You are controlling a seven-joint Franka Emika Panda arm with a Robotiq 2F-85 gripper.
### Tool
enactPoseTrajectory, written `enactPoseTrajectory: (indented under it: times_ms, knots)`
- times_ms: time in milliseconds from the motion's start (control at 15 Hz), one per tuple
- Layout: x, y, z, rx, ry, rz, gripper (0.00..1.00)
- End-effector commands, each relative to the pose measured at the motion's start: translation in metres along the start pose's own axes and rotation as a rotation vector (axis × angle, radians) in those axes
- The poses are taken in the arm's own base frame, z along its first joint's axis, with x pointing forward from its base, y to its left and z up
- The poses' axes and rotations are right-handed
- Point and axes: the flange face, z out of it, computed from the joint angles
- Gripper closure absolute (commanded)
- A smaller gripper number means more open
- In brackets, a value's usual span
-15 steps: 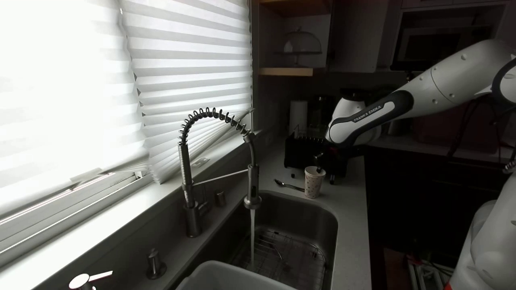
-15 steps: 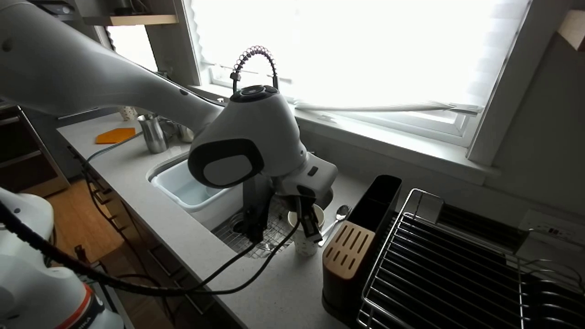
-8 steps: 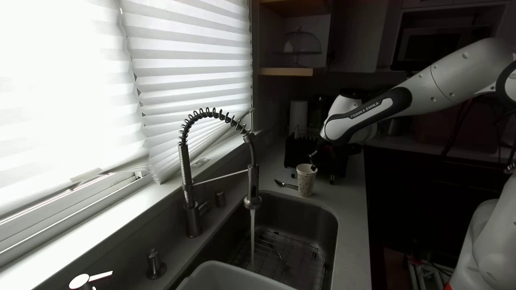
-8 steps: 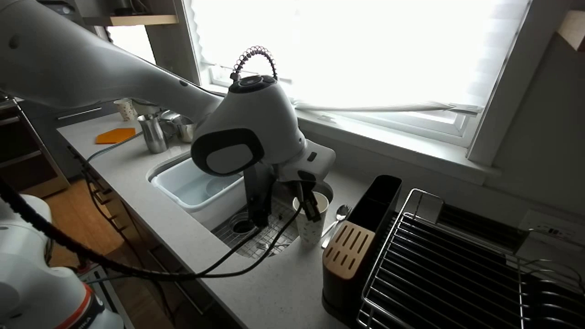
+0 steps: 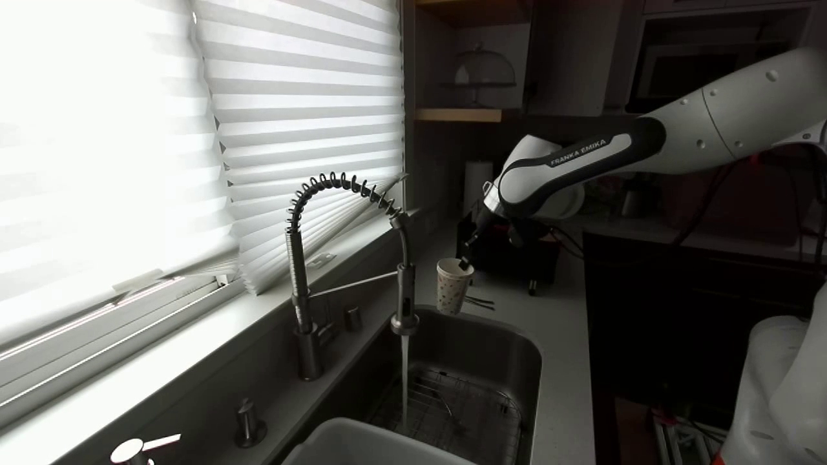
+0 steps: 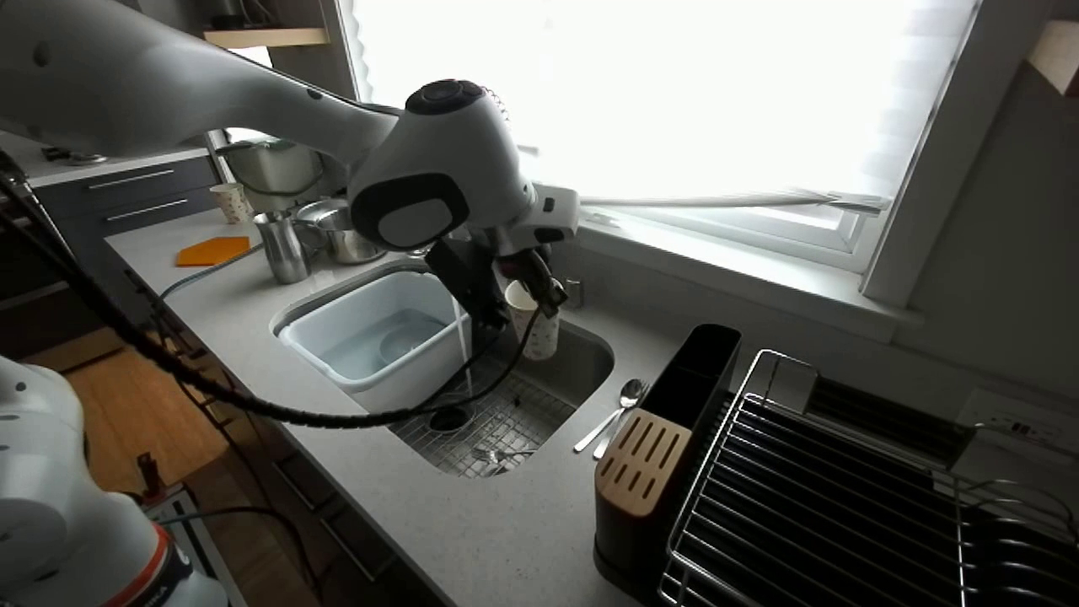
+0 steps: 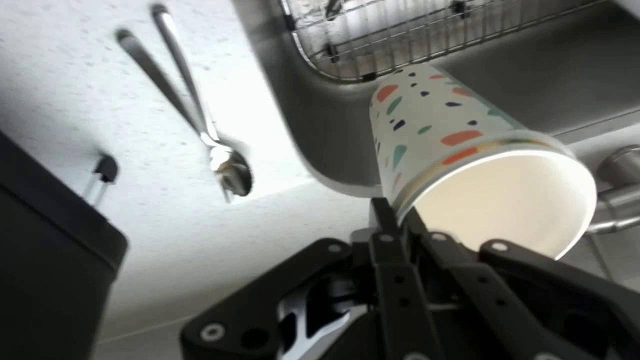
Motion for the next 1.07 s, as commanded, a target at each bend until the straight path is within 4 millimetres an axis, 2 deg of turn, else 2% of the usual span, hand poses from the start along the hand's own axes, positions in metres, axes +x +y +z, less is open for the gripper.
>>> enactPoseTrajectory:
  times_ms: [0, 200, 267, 400, 533, 600, 867, 1000]
  knots:
    - [0.001, -0.051, 0.009, 0.141, -0.058, -0.134, 0.99]
    - [-0.006, -0.083, 0.031, 0.226, -0.145, -0.244, 0.99]
    - [-0.007, -0.076, 0.020, 0.174, -0.104, -0.196, 0.95]
    - [-0.009, -0.086, 0.028, 0.198, -0.130, -0.230, 0.95]
    - [-0.008, -0.086, 0.031, 0.200, -0.137, -0.238, 0.95]
    - [-0.008, -0.086, 0.031, 0.201, -0.137, -0.241, 0.99]
    - [-0.012, -0.112, 0.044, 0.231, -0.164, -0.317, 0.99]
    - [-0.013, -0.115, 0.050, 0.209, -0.186, -0.338, 0.99]
